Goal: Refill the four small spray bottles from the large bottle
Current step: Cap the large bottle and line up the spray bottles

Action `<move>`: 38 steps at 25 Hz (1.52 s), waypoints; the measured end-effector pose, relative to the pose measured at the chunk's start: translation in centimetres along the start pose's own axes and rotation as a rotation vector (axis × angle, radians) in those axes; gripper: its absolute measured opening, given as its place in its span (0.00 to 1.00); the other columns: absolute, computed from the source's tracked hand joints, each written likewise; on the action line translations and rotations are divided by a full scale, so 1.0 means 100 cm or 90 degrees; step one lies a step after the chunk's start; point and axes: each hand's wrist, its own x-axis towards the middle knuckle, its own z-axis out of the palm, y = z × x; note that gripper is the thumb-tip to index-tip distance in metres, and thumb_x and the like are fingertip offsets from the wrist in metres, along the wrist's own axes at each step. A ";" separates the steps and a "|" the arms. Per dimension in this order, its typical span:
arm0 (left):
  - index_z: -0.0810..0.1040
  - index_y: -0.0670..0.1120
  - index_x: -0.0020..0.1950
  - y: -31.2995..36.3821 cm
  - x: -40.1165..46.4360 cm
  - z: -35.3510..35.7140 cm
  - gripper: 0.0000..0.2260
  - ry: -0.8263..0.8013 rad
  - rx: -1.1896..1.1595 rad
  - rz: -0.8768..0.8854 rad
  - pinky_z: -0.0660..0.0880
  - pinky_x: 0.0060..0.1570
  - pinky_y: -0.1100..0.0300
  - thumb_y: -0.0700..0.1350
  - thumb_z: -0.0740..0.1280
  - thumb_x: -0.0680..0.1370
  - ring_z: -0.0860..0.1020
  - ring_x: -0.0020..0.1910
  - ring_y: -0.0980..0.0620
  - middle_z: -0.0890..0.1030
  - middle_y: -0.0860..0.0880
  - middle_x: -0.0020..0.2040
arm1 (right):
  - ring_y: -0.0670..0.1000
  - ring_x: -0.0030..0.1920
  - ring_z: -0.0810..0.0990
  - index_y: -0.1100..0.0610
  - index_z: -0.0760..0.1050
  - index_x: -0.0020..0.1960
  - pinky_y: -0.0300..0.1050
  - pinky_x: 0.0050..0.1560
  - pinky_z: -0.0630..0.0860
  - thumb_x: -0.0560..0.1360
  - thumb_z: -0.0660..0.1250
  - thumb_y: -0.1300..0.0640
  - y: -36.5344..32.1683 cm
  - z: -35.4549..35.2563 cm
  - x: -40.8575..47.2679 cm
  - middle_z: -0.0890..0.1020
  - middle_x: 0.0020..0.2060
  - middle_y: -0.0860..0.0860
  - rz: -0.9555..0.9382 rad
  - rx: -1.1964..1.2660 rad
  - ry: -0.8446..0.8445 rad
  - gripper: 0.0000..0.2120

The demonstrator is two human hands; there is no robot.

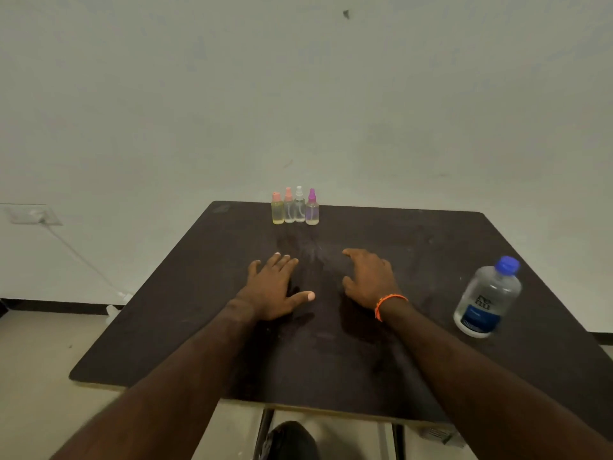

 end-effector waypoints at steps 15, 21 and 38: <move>0.54 0.51 0.85 0.158 -0.016 0.001 0.44 0.048 -0.034 0.172 0.51 0.77 0.41 0.68 0.67 0.76 0.63 0.81 0.49 0.65 0.47 0.82 | 0.46 0.55 0.78 0.46 0.79 0.59 0.49 0.58 0.75 0.76 0.64 0.40 0.092 -0.058 -0.169 0.83 0.54 0.44 -0.024 -0.072 0.161 0.16; 0.46 0.52 0.86 0.241 0.001 0.012 0.50 -0.017 -0.140 0.229 0.50 0.80 0.38 0.65 0.72 0.75 0.65 0.80 0.45 0.65 0.46 0.82 | 0.48 0.45 0.79 0.47 0.73 0.50 0.47 0.46 0.77 0.73 0.71 0.44 0.144 -0.098 -0.199 0.78 0.44 0.45 0.152 -0.003 0.276 0.11; 0.53 0.53 0.86 0.270 0.050 0.026 0.36 0.125 -0.416 0.290 0.72 0.72 0.43 0.54 0.67 0.82 0.83 0.61 0.50 0.84 0.50 0.64 | 0.45 0.54 0.81 0.41 0.68 0.70 0.45 0.56 0.79 0.71 0.76 0.45 0.149 -0.106 -0.151 0.79 0.57 0.39 0.154 0.318 0.245 0.31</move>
